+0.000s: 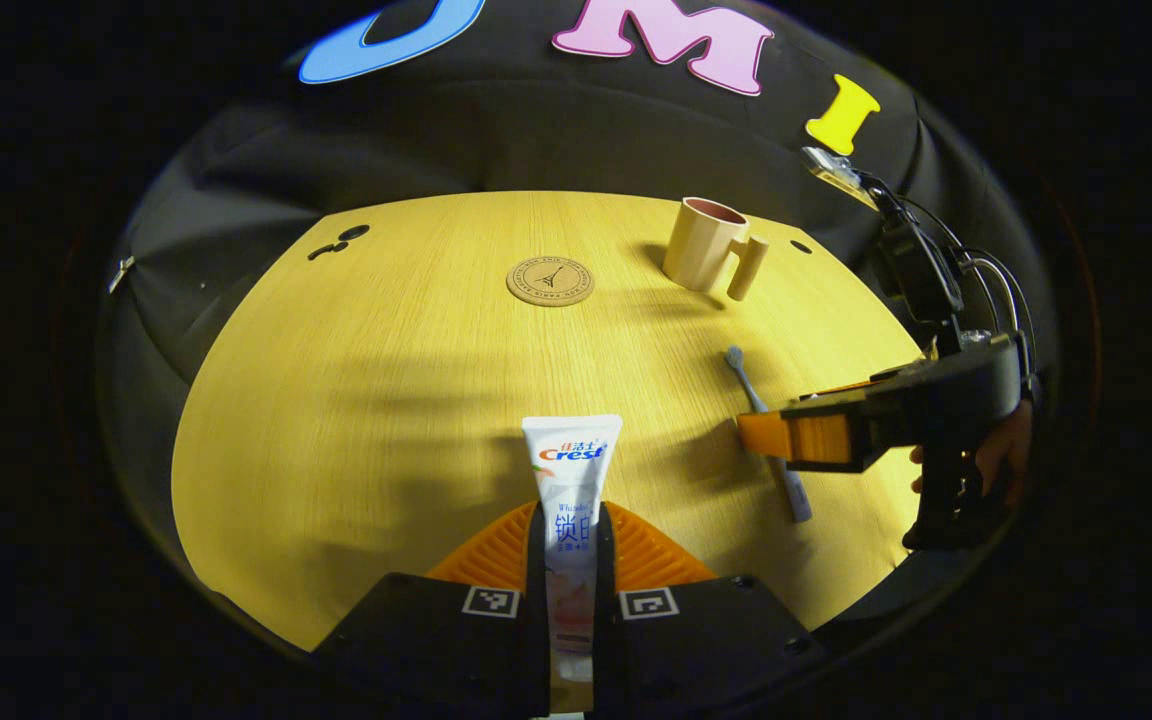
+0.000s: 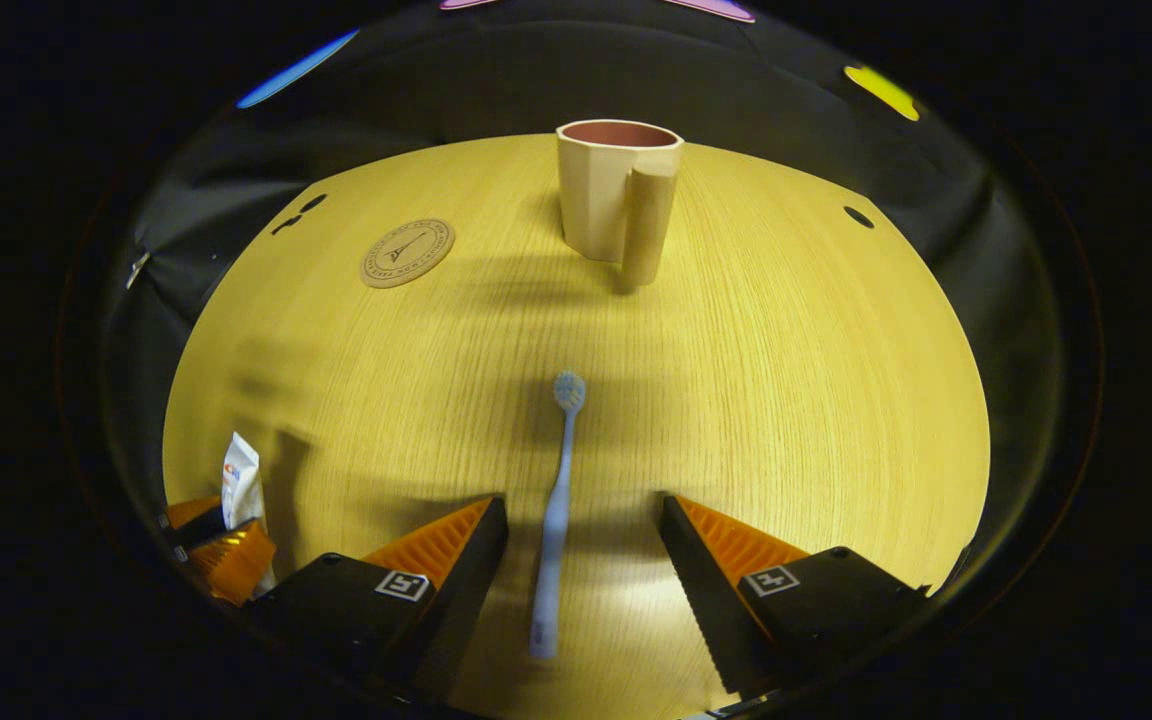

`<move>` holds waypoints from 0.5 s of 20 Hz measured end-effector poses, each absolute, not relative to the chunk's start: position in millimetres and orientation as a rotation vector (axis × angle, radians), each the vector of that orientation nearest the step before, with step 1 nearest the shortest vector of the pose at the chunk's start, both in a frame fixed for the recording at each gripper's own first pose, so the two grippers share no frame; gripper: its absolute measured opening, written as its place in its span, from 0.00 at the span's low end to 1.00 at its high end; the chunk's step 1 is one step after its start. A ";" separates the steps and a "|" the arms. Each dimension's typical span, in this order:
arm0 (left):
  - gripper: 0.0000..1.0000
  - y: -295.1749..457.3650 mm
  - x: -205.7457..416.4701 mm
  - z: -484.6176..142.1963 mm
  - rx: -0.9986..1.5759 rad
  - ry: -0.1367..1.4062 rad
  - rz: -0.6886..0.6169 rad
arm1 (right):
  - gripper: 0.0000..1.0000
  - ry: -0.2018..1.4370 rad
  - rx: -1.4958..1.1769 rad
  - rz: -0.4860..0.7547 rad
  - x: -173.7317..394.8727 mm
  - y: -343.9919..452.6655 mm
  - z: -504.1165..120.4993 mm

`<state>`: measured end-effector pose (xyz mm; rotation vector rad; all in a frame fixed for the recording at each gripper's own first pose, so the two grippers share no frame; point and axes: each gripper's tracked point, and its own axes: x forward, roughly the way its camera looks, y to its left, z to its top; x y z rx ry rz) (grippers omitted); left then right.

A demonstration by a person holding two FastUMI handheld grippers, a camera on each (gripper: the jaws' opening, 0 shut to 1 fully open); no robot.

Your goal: Put the toothbrush and toothpaste on the desktop into the cup, then pick up the cup and place it on the coaster on the desktop.

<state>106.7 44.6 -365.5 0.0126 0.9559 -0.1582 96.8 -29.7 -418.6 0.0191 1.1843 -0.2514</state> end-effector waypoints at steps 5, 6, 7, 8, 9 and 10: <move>0.22 46.9 104.0 -364.8 0.028 0.960 -0.181 | 0.48 1.186 0.015 -0.255 100.9 -13.3 -423.4; 0.22 47.8 103.6 -364.3 0.036 0.962 -0.185 | 0.27 1.182 0.008 -0.261 100.8 -10.8 -420.8; 0.22 47.7 102.2 -364.6 0.041 0.963 -0.187 | 0.13 1.177 -0.003 -0.261 101.2 -11.2 -424.0; 0.22 48.2 101.4 -364.1 0.043 0.964 -0.188 | 0.12 1.175 -0.005 -0.254 100.8 -10.8 -422.4; 0.22 48.1 101.0 -364.6 0.044 0.965 -0.187 | 0.12 1.176 0.000 -0.247 100.7 -10.7 -423.2; 0.22 48.5 100.6 -364.3 0.045 0.967 -0.186 | 0.13 1.179 0.009 -0.232 101.1 -9.1 -423.1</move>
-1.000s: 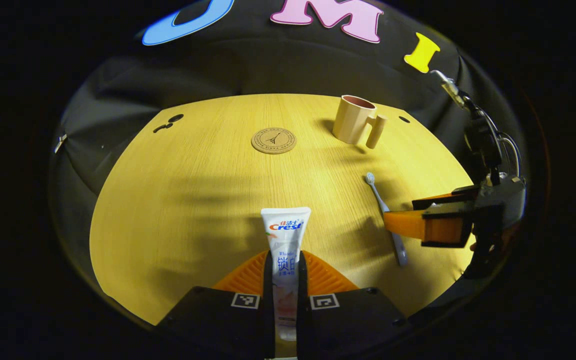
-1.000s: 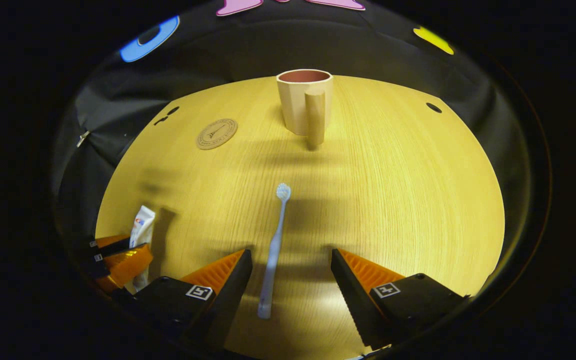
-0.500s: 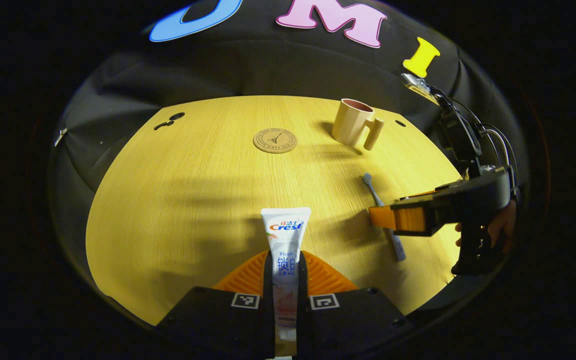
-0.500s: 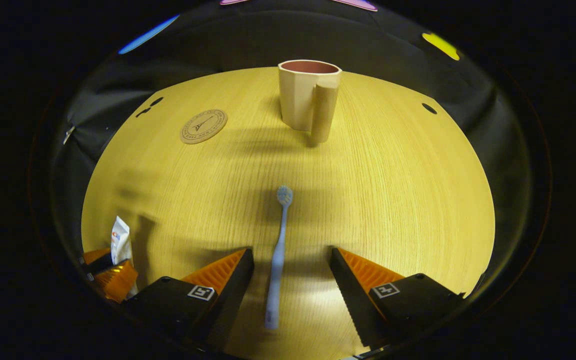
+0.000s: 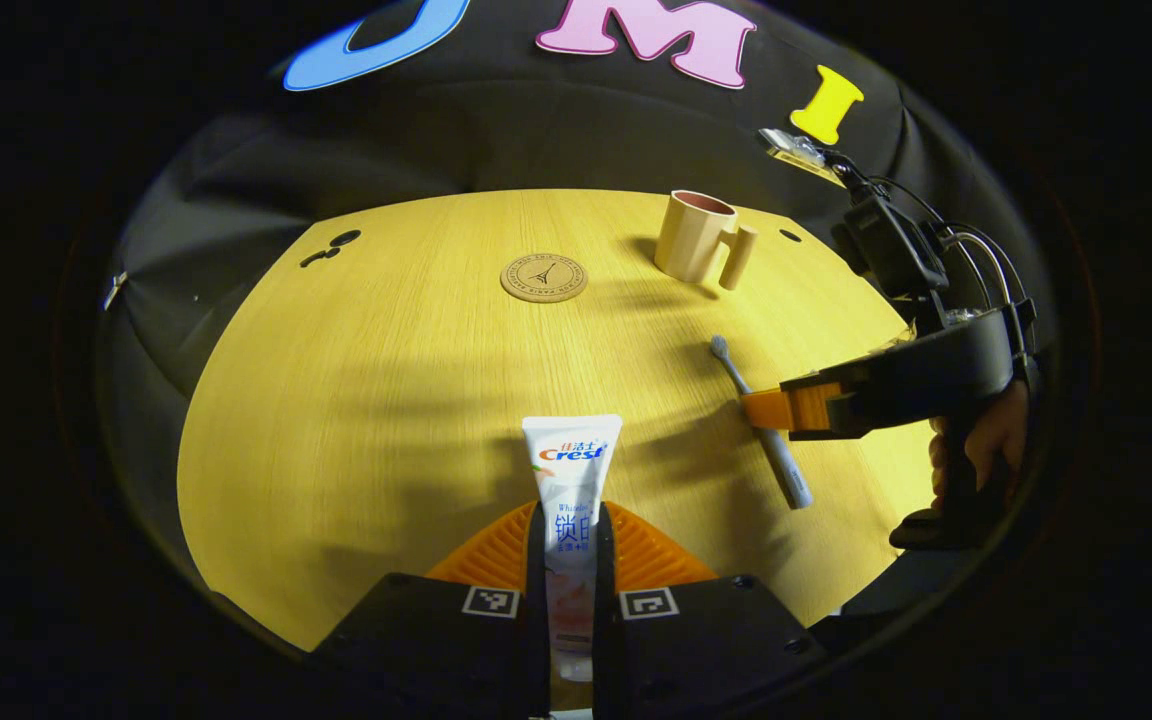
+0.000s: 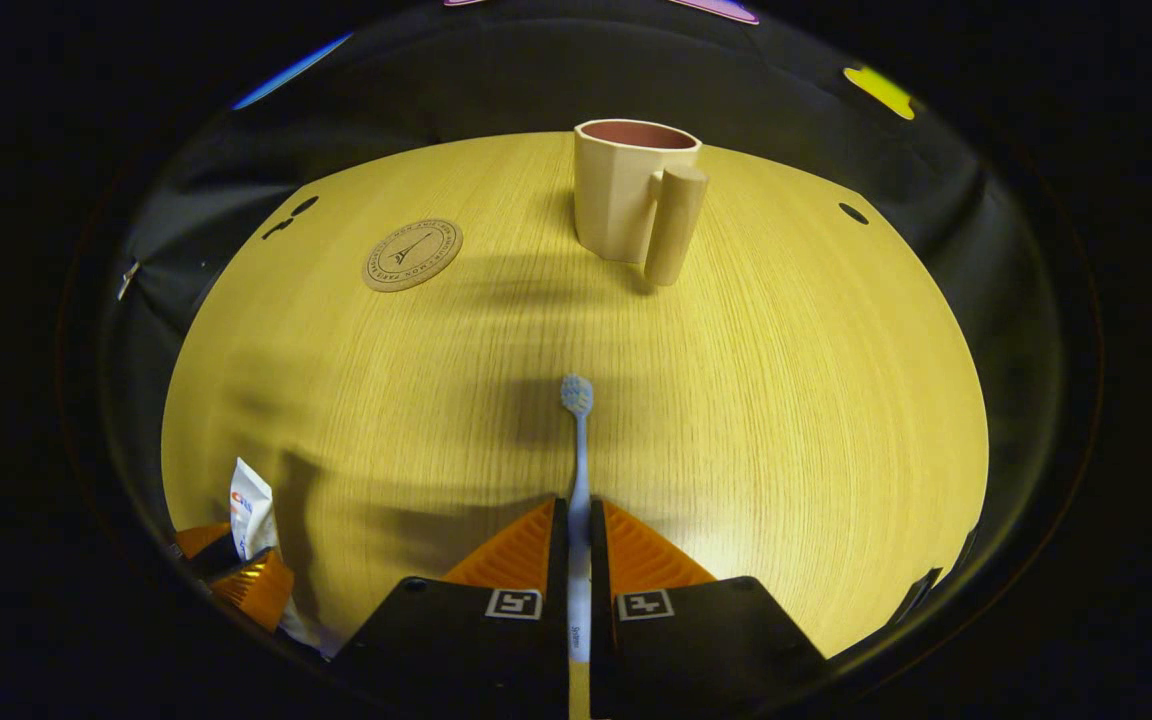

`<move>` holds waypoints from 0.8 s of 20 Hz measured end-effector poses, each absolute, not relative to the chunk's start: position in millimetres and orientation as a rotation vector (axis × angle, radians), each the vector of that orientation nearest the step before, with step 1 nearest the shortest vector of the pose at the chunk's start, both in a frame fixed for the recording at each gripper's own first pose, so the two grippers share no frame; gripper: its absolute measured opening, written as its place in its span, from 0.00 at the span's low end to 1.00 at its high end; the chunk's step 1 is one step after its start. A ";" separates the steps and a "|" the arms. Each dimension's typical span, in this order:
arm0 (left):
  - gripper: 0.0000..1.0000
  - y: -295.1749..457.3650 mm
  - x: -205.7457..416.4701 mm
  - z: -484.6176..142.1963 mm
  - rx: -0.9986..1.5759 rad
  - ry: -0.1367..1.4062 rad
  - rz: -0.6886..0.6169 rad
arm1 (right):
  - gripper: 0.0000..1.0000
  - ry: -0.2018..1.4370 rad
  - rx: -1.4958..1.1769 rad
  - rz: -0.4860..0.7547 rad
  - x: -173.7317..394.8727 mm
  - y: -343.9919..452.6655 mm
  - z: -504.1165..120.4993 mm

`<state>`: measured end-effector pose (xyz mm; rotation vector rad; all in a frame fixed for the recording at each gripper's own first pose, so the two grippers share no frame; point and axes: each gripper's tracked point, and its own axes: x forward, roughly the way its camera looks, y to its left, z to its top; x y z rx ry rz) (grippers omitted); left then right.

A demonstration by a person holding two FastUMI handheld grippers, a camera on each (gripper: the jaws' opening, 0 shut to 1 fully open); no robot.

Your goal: Put the toothbrush and toothpaste on the desktop into the cup, then pick up the cup and place it on the coaster on the desktop.

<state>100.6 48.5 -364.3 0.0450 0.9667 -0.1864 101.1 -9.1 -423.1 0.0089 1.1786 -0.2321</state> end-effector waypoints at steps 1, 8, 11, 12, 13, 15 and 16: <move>0.22 47.8 100.1 -364.5 0.047 0.969 -0.185 | 0.10 1.191 0.008 -0.206 100.5 -8.6 -424.6; 0.22 35.5 112.7 -361.0 0.071 0.976 -0.183 | 0.05 1.219 0.116 -0.101 89.0 -14.5 -417.7; 0.22 29.2 124.1 -348.1 0.051 0.965 -0.177 | 0.05 1.204 0.159 -0.076 81.4 -25.6 -408.7; 0.22 27.1 129.2 -342.5 0.045 0.957 -0.174 | 0.05 1.190 0.160 -0.062 81.9 -29.9 -403.5; 0.22 25.6 135.2 -336.4 0.042 0.949 -0.170 | 0.05 1.177 0.158 -0.043 82.6 -33.7 -398.5; 0.22 19.3 148.2 -323.9 0.032 0.929 -0.165 | 0.05 1.146 0.162 -0.007 83.6 -41.4 -384.9; 0.22 13.8 155.7 -317.7 0.025 0.920 -0.165 | 0.05 1.131 0.170 0.008 85.3 -44.5 -378.1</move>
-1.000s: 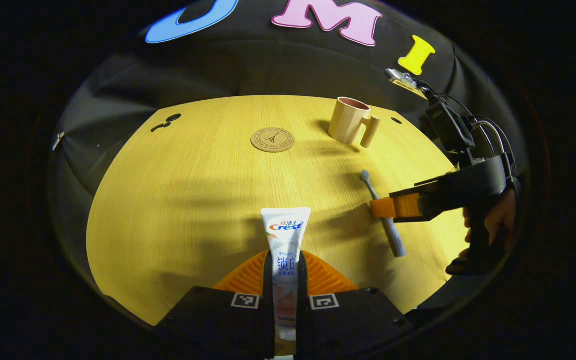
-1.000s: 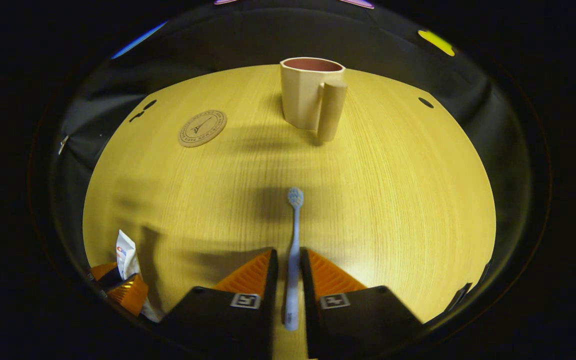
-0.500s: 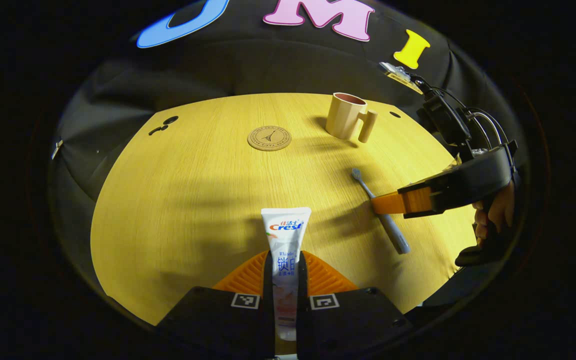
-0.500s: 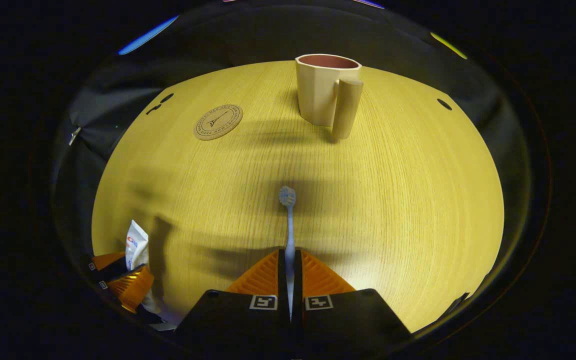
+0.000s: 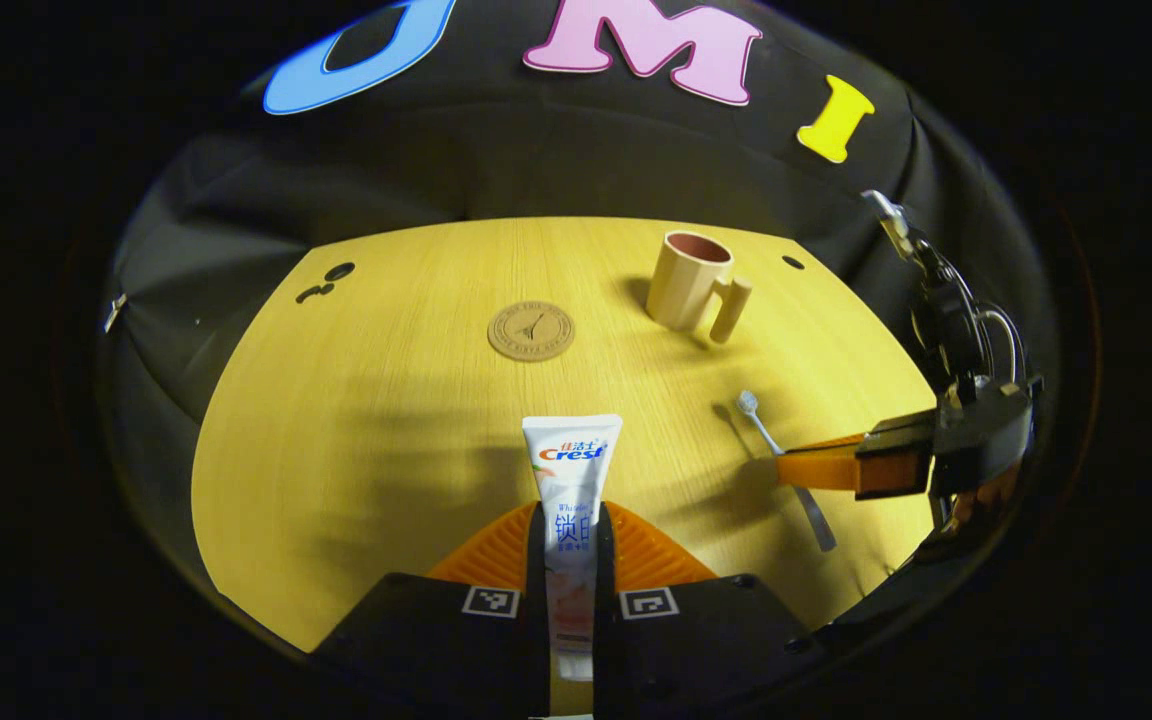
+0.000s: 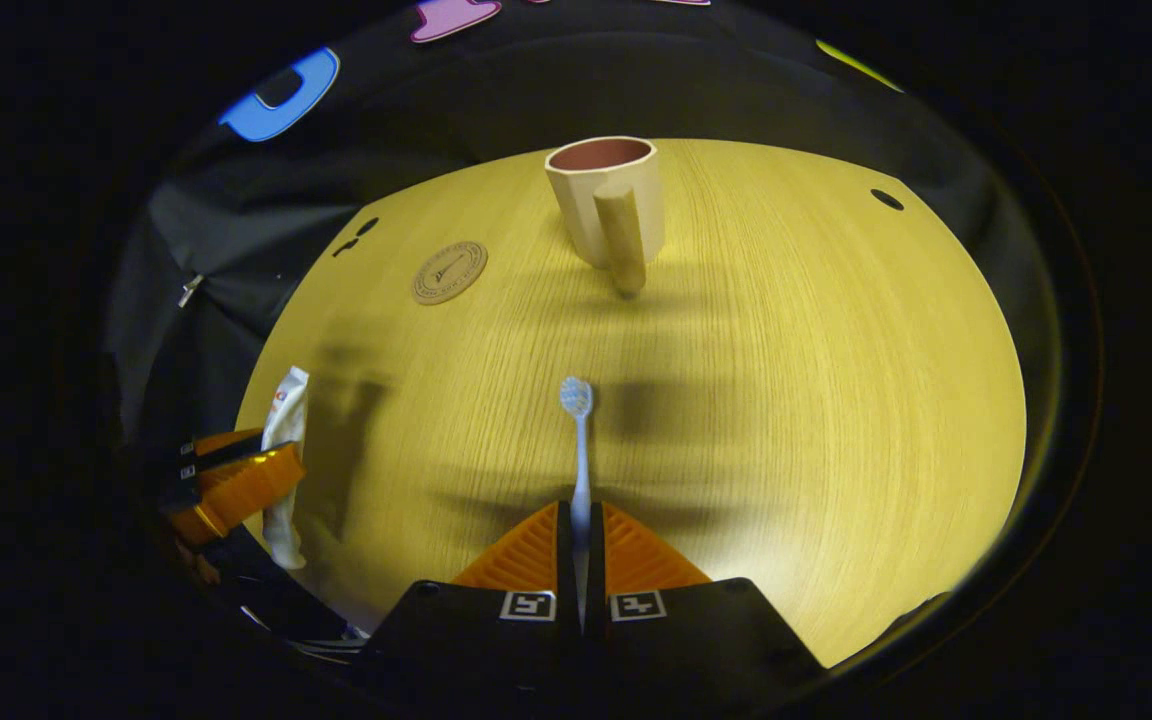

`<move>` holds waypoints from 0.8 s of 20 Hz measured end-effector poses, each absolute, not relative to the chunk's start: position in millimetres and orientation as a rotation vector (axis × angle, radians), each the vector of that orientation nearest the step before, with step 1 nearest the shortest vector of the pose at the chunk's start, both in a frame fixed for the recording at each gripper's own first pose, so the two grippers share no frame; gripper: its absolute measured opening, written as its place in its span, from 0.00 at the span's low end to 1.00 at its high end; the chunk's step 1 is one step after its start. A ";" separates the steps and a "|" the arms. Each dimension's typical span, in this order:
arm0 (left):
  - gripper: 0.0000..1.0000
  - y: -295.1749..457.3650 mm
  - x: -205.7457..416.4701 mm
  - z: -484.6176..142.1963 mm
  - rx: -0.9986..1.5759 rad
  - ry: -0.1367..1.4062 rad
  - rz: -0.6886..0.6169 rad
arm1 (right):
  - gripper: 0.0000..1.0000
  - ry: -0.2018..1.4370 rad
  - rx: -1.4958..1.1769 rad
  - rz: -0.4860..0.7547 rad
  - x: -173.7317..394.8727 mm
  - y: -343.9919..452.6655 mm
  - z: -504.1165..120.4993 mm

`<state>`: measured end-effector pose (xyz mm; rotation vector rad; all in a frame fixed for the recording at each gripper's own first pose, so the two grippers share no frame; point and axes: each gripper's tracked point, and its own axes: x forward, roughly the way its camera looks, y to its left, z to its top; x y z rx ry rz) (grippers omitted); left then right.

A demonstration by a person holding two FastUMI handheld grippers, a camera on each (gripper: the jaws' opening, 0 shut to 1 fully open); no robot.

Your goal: Put the toothbrush and toothpaste on the desktop into the cup, then pick up the cup and place it on the coaster on the desktop.

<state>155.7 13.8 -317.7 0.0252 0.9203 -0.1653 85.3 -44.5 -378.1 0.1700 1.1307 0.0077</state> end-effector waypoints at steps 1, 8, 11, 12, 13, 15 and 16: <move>0.22 7.9 164.1 -310.0 0.017 0.905 -0.168 | 0.05 1.115 0.183 0.019 87.5 -47.1 -370.0; 0.27 -57.6 258.1 -223.1 -0.013 0.673 -0.228 | 0.05 0.971 0.215 0.093 113.7 -82.4 -315.1; 0.22 -84.7 298.8 -196.2 -0.011 0.569 -0.261 | 0.05 0.921 0.207 0.104 124.3 -106.3 -294.6; 0.22 -92.6 312.3 -190.5 -0.012 0.536 -0.271 | 0.05 0.907 0.199 0.104 126.4 -111.9 -289.9; 0.22 -100.3 325.2 -186.6 -0.015 0.510 -0.281 | 0.05 0.898 0.185 0.103 128.3 -122.3 -287.9; 0.22 -114.7 349.3 -182.3 -0.016 0.460 -0.306 | 0.05 0.898 0.171 0.098 129.5 -138.7 -290.0; 0.22 -122.3 363.3 -181.2 -0.014 0.435 -0.317 | 0.05 0.904 0.171 0.098 128.9 -144.1 -291.6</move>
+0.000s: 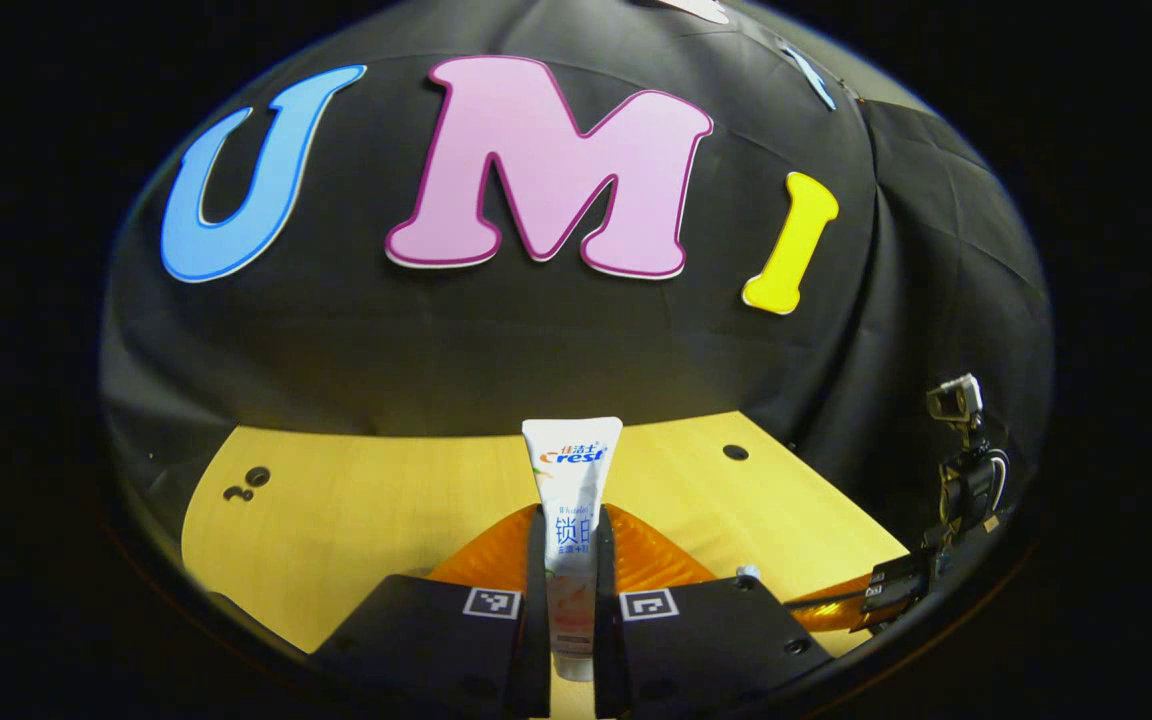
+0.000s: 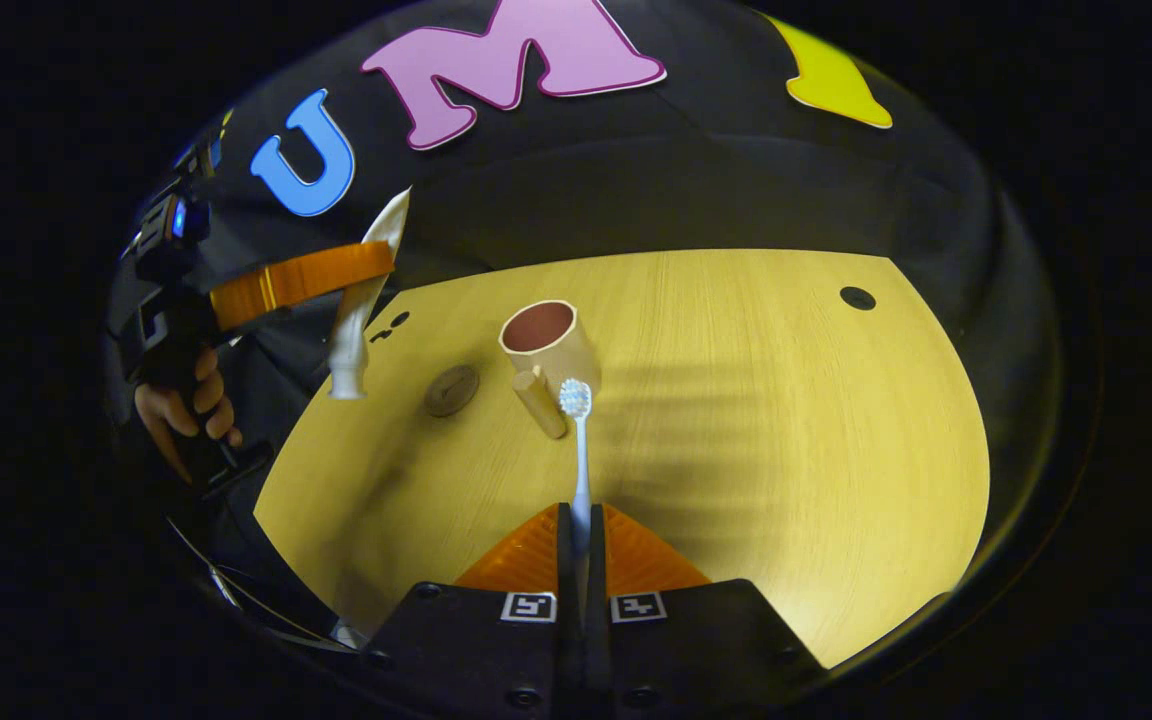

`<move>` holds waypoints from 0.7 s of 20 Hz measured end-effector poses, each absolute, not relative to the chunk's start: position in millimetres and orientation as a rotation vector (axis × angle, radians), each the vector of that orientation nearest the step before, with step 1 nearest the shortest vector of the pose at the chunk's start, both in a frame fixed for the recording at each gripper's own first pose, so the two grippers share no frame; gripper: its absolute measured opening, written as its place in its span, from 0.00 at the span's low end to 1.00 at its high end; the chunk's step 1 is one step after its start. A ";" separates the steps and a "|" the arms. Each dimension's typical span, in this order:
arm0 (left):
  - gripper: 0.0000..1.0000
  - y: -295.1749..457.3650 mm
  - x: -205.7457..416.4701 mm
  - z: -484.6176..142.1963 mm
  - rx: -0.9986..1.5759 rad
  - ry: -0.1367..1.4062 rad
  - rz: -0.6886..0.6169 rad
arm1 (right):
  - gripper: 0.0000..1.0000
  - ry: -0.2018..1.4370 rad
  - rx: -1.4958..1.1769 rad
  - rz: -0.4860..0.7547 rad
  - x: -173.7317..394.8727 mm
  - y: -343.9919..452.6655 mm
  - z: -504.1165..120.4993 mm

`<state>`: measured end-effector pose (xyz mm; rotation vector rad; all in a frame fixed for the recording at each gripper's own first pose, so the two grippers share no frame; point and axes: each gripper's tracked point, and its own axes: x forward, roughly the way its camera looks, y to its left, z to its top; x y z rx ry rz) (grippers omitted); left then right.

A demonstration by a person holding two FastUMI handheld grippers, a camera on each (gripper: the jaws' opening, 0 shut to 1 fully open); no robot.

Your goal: Put the toothbrush and toothpaste on the desktop into the cup, then pick up the cup and place it on the coaster on the desktop.

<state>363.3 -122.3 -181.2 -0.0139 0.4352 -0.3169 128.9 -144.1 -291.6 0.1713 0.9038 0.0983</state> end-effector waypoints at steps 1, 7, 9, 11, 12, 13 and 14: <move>0.22 -129.0 375.2 -179.6 -0.013 0.409 -0.330 | 0.05 0.908 0.171 0.098 128.6 -148.6 -294.3; 0.22 -159.7 425.3 -199.2 -0.092 0.313 -0.410 | 0.05 0.925 0.123 0.118 131.0 -169.3 -311.5; 0.22 -159.0 440.7 -208.3 -0.143 0.285 -0.400 | 0.05 0.925 0.120 0.124 133.6 -171.2 -315.5; 0.22 -158.0 457.2 -216.1 -0.165 0.251 -0.398 | 0.05 0.924 0.115 0.136 133.5 -169.5 -317.6; 0.22 -157.2 461.6 -216.9 -0.170 0.232 -0.397 | 0.05 0.924 0.118 0.141 133.0 -168.6 -318.5; 0.22 -157.6 464.8 -218.0 -0.173 0.217 -0.398 | 0.05 0.929 0.119 0.145 131.2 -168.3 -319.8; 0.22 -157.9 466.6 -220.7 -0.171 0.205 -0.400 | 0.05 0.932 0.121 0.147 130.2 -168.3 -321.0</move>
